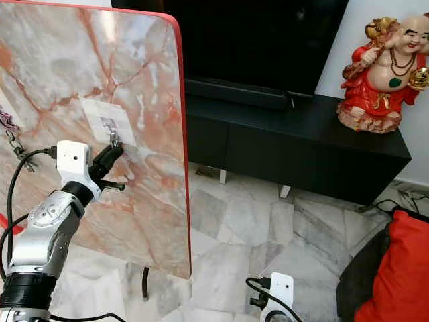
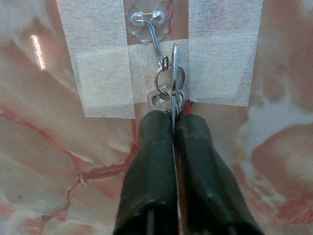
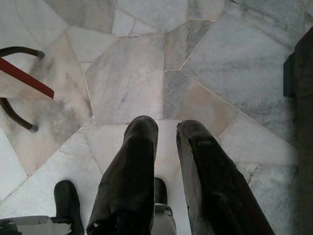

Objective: Hang keys on a hook

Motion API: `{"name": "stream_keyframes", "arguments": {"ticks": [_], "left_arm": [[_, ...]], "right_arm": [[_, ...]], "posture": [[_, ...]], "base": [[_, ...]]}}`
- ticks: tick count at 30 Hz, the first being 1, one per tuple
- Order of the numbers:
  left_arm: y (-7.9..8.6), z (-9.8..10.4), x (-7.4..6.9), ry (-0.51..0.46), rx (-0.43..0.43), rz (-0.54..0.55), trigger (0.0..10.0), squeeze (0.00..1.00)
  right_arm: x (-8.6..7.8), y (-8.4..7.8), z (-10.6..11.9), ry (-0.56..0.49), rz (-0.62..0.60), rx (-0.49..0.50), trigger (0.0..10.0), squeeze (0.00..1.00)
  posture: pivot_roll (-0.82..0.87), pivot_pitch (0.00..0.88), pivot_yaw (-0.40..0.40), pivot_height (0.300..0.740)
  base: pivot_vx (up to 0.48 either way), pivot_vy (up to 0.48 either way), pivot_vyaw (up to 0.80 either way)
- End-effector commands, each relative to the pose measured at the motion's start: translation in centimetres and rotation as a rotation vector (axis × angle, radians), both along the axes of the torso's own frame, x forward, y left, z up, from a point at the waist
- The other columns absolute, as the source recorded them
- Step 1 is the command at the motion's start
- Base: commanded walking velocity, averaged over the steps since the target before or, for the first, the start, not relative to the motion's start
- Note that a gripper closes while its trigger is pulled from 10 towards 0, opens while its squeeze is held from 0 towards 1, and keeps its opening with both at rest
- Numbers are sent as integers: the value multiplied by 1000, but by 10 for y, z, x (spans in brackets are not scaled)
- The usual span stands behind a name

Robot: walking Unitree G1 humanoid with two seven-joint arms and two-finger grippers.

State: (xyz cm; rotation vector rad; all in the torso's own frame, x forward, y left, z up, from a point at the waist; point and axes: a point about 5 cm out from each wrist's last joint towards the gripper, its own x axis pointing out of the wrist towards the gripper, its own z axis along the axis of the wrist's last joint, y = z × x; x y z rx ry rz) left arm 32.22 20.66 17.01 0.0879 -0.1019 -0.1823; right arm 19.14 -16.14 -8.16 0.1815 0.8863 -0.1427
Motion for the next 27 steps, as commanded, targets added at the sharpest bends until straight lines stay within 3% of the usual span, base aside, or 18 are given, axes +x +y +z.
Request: {"name": "stream_keyframes", "arguments": {"ticks": [1, 2, 3, 4, 5, 6, 9, 12, 27], "left_arm": [[1, -4, 0, 13, 13, 6, 10000, 525], [1, -4, 0, 13, 13, 6, 10000, 525], [2, -4, -1, 13, 12, 9, 10000, 729], [2, -4, -1, 13, 12, 9, 10000, 729], [2, -4, -1, 14, 14, 10, 10000, 863], [2, -4, -1, 14, 15, 10, 10000, 894], [2, -5, -1, 14, 16, 12, 10000, 898], [1, -5, -2, 11, 10, 1, 10000, 1000], [3, -13, -21, 23, -4, -22, 10000, 996]], "right_arm": [[1, -2, 1, 2, -14, 0, 10000, 0], [1, -2, 1, 2, -14, 0, 10000, 0], [1, -2, 0, 3, -15, 0, 10000, 0], [1, -2, 0, 3, -15, 0, 10000, 0], [1, -2, 0, 4, -16, 0, 10000, 0], [0, -2, 0, 5, -16, 0, 10000, 0], [0, -2, 0, 7, -15, 0, 10000, 0], [0, -2, 0, 7, -17, 0, 10000, 0], [-1, -4, 0, 6, -27, -5, 10000, 0]], "posture": [[47, 0, -63, 740], [47, 0, -63, 740], [47, 0, -63, 740], [47, 0, -63, 740], [48, 0, -63, 740], [48, 0, -63, 740], [48, 0, -63, 740], [48, 0, -62, 740], [49, 0, -59, 740]], "base": [[0, 0, 0], [0, 0, 0], [0, 0, 0], [0, 0, 0], [0, 0, 0], [0, 0, 0], [0, 0, 0], [0, 0, 0], [0, 0, 0]]}}
